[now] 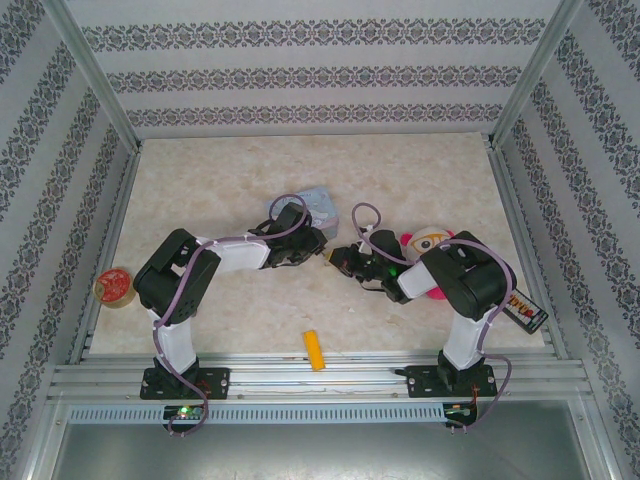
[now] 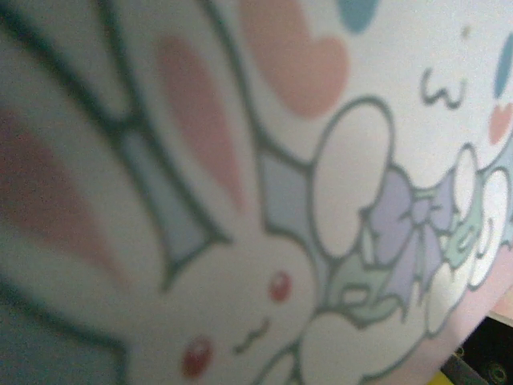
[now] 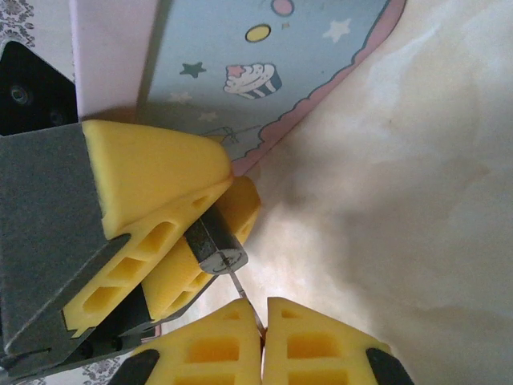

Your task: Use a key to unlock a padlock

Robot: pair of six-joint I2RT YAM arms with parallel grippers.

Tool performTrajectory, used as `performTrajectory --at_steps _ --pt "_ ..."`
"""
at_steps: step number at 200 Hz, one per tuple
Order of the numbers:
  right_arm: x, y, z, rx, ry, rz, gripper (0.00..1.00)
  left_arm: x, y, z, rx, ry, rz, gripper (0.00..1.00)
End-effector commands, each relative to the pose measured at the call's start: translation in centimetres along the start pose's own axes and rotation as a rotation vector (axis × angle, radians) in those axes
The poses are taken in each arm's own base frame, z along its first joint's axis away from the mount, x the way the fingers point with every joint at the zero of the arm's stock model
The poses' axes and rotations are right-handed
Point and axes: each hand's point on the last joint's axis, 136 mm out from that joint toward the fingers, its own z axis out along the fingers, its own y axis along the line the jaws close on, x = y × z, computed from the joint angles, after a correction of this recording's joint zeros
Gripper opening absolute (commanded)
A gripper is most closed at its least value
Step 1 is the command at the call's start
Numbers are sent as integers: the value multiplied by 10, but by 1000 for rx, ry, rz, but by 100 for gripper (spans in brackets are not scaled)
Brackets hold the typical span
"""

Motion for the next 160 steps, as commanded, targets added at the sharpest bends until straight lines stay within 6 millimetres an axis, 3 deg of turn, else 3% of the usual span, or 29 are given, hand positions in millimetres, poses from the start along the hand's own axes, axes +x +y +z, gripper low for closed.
performTrajectory --at_steps 1,33,72,118,160 --pt "-29 35 4 -91 -140 -48 0 41 4 1 -33 175 6 0" --pt "-26 48 11 -121 -117 -114 0 42 7 -1 -49 178 11 0" --pt "-28 40 9 -88 -145 -105 0 40 6 -5 -62 170 32 0" --pt "-21 16 16 -21 -177 -17 0 44 1 -2 -57 182 54 0" --pt "-21 19 20 -46 -222 -11 0 45 1 -3 -66 185 64 0"
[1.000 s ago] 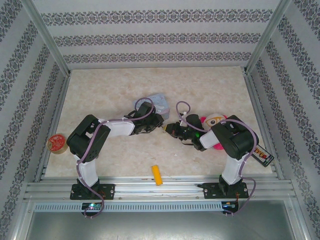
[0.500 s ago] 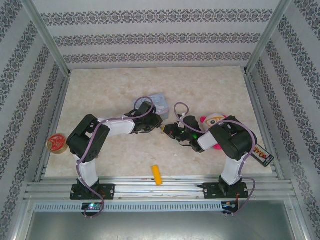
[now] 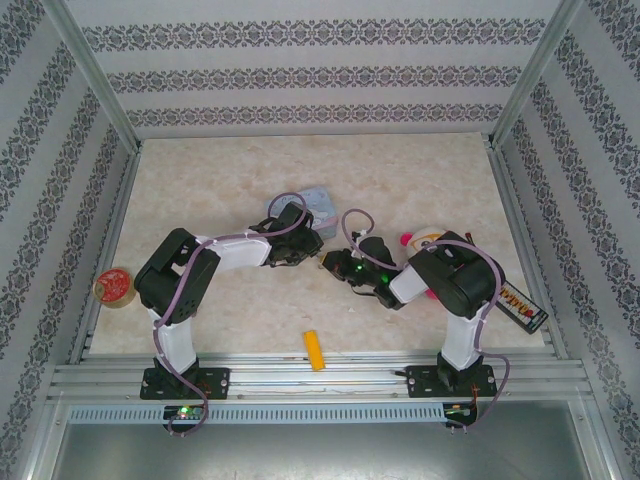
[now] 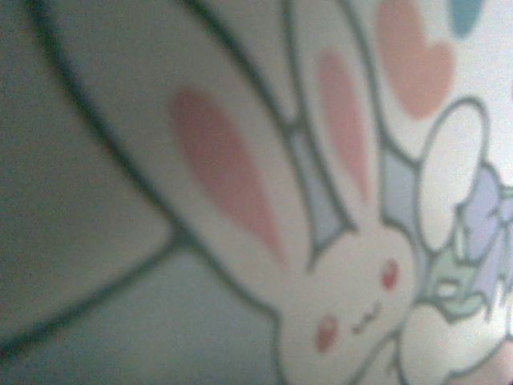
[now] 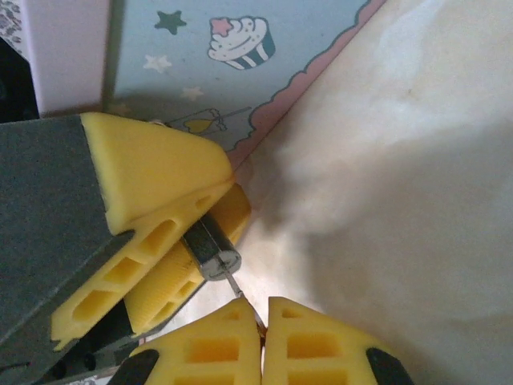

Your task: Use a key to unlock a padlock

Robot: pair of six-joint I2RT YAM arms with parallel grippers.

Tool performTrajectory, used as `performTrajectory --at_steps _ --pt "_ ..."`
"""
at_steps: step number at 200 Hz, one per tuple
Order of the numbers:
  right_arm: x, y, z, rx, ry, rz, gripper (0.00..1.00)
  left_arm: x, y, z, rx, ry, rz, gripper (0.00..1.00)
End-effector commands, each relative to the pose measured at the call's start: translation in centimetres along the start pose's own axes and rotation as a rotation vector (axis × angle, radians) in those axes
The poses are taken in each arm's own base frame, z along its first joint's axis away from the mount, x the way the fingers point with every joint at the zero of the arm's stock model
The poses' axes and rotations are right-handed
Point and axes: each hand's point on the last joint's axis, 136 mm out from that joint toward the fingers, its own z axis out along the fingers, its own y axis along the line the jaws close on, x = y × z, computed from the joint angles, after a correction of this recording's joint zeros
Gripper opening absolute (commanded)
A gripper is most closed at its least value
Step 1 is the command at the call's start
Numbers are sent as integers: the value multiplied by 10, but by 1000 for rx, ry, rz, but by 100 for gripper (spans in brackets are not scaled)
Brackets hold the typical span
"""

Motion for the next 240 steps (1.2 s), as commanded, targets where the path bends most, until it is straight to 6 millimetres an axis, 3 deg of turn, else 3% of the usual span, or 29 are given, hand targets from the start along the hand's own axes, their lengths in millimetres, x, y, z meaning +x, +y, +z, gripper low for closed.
performTrajectory --at_steps 1,41,110,181,240 --pt "-31 22 5 -73 -159 -1 0 48 -14 -2 34 195 34 0" --pt "-39 29 3 -112 -178 -14 0 48 -16 -5 44 184 41 0" --pt "-36 3 -10 -52 -183 14 0 42 -15 -10 56 142 39 0" --pt "-33 35 -3 -194 -135 -95 0 44 -23 -9 94 155 75 0" --pt "-36 18 -3 -177 -155 -44 0 46 -22 -11 116 157 78 0"
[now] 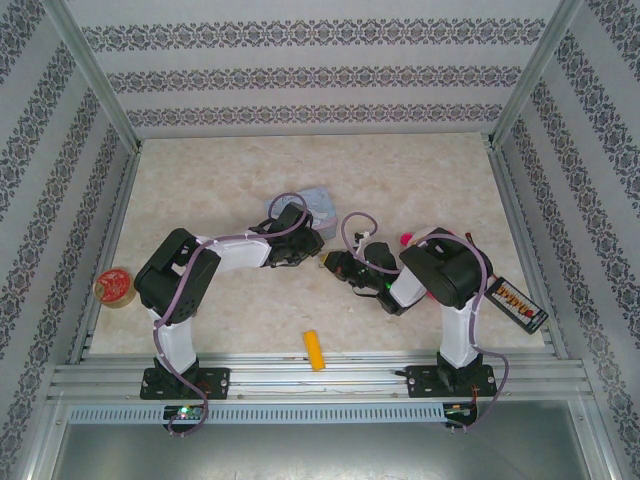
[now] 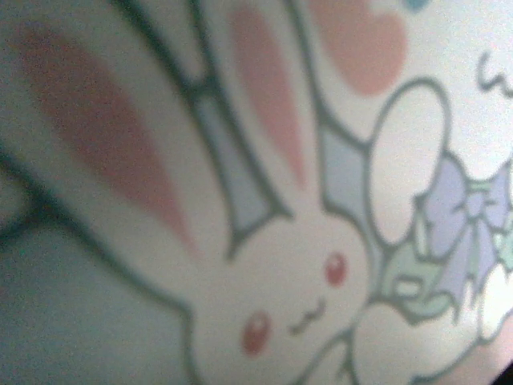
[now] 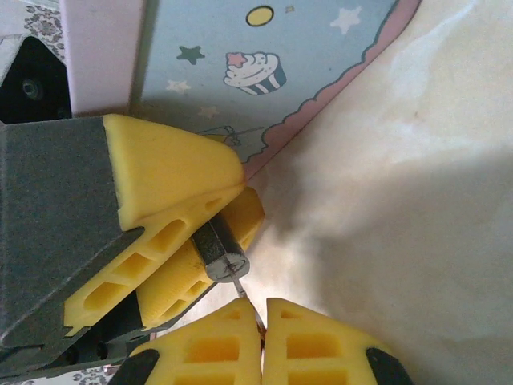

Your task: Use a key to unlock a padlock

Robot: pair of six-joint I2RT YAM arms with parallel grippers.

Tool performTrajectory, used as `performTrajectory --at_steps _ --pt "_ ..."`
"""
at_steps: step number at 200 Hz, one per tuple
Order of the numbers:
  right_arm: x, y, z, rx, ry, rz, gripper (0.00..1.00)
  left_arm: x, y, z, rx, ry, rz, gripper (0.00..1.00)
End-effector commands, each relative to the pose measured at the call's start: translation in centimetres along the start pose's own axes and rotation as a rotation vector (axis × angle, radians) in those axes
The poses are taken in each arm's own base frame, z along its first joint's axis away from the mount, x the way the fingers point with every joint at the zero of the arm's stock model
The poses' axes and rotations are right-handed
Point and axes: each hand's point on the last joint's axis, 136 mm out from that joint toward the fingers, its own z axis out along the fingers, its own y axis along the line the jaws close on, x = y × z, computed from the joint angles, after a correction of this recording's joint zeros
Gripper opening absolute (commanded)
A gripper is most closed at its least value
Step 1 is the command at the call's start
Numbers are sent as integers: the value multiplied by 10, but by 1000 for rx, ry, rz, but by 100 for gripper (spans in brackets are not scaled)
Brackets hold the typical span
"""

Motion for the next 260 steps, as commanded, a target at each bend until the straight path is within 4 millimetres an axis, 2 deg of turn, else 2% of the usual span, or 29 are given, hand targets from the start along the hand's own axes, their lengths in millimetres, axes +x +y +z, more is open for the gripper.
performTrajectory --at_steps 1,54,164,260 --pt "-33 18 3 -83 -126 -17 0 46 -20 -11 89 165 61 0" --pt "-33 15 3 -76 -129 -30 0 47 -27 -10 138 174 69 0" --pt "-45 44 11 -168 -101 -101 0 51 -24 -6 142 199 56 0" --pt "-51 49 12 -188 -93 -119 0 58 -19 -4 145 217 48 0"
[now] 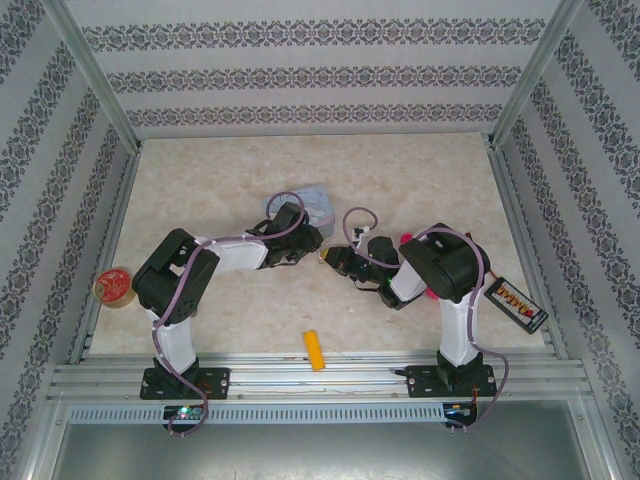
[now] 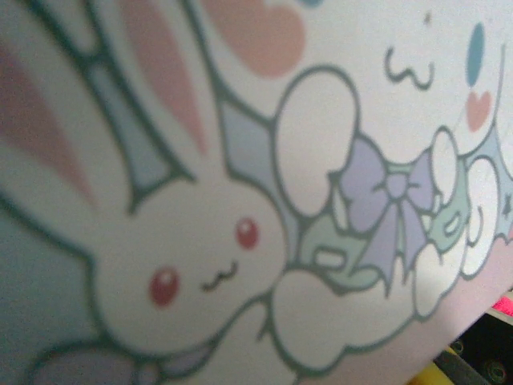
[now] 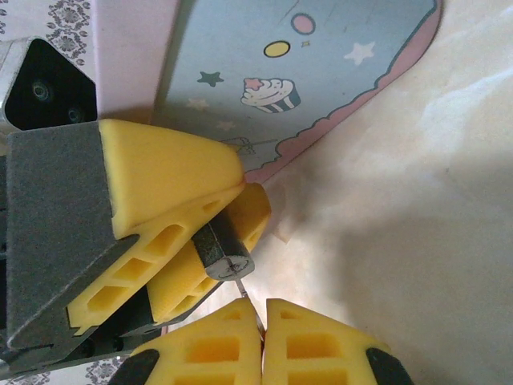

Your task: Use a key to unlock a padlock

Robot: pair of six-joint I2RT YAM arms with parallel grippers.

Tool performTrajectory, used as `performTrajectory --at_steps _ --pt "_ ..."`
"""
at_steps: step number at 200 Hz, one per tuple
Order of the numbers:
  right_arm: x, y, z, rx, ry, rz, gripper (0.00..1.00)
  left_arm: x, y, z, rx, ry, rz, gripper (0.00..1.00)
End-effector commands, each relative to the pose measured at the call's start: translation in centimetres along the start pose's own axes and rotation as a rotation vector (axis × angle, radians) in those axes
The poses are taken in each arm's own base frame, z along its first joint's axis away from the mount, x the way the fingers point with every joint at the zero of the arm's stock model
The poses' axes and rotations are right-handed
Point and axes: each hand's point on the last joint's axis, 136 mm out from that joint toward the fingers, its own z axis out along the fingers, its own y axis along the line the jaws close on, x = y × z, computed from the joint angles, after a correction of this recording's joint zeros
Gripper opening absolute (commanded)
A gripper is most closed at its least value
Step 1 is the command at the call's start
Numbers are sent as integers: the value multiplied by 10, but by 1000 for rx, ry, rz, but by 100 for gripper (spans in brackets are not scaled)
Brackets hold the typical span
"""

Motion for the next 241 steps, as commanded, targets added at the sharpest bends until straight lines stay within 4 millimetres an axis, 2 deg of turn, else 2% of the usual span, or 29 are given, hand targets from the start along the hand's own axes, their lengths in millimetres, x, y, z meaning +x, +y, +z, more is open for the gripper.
performTrajectory --at_steps 1,119,161,205,241 --pt "-42 43 9 -129 -133 -101 0 66 -14 -5 81 253 34 0" --pt "-36 54 15 -85 -139 -153 0 72 -15 -2 78 269 36 0" --pt "-37 63 11 -90 -169 -168 0 73 -15 -1 78 274 36 0" --pt "-38 83 13 -132 -185 -226 0 74 -20 0 100 281 42 0" --pt "-32 116 14 -259 -145 -314 0 75 -24 -1 126 286 49 0"
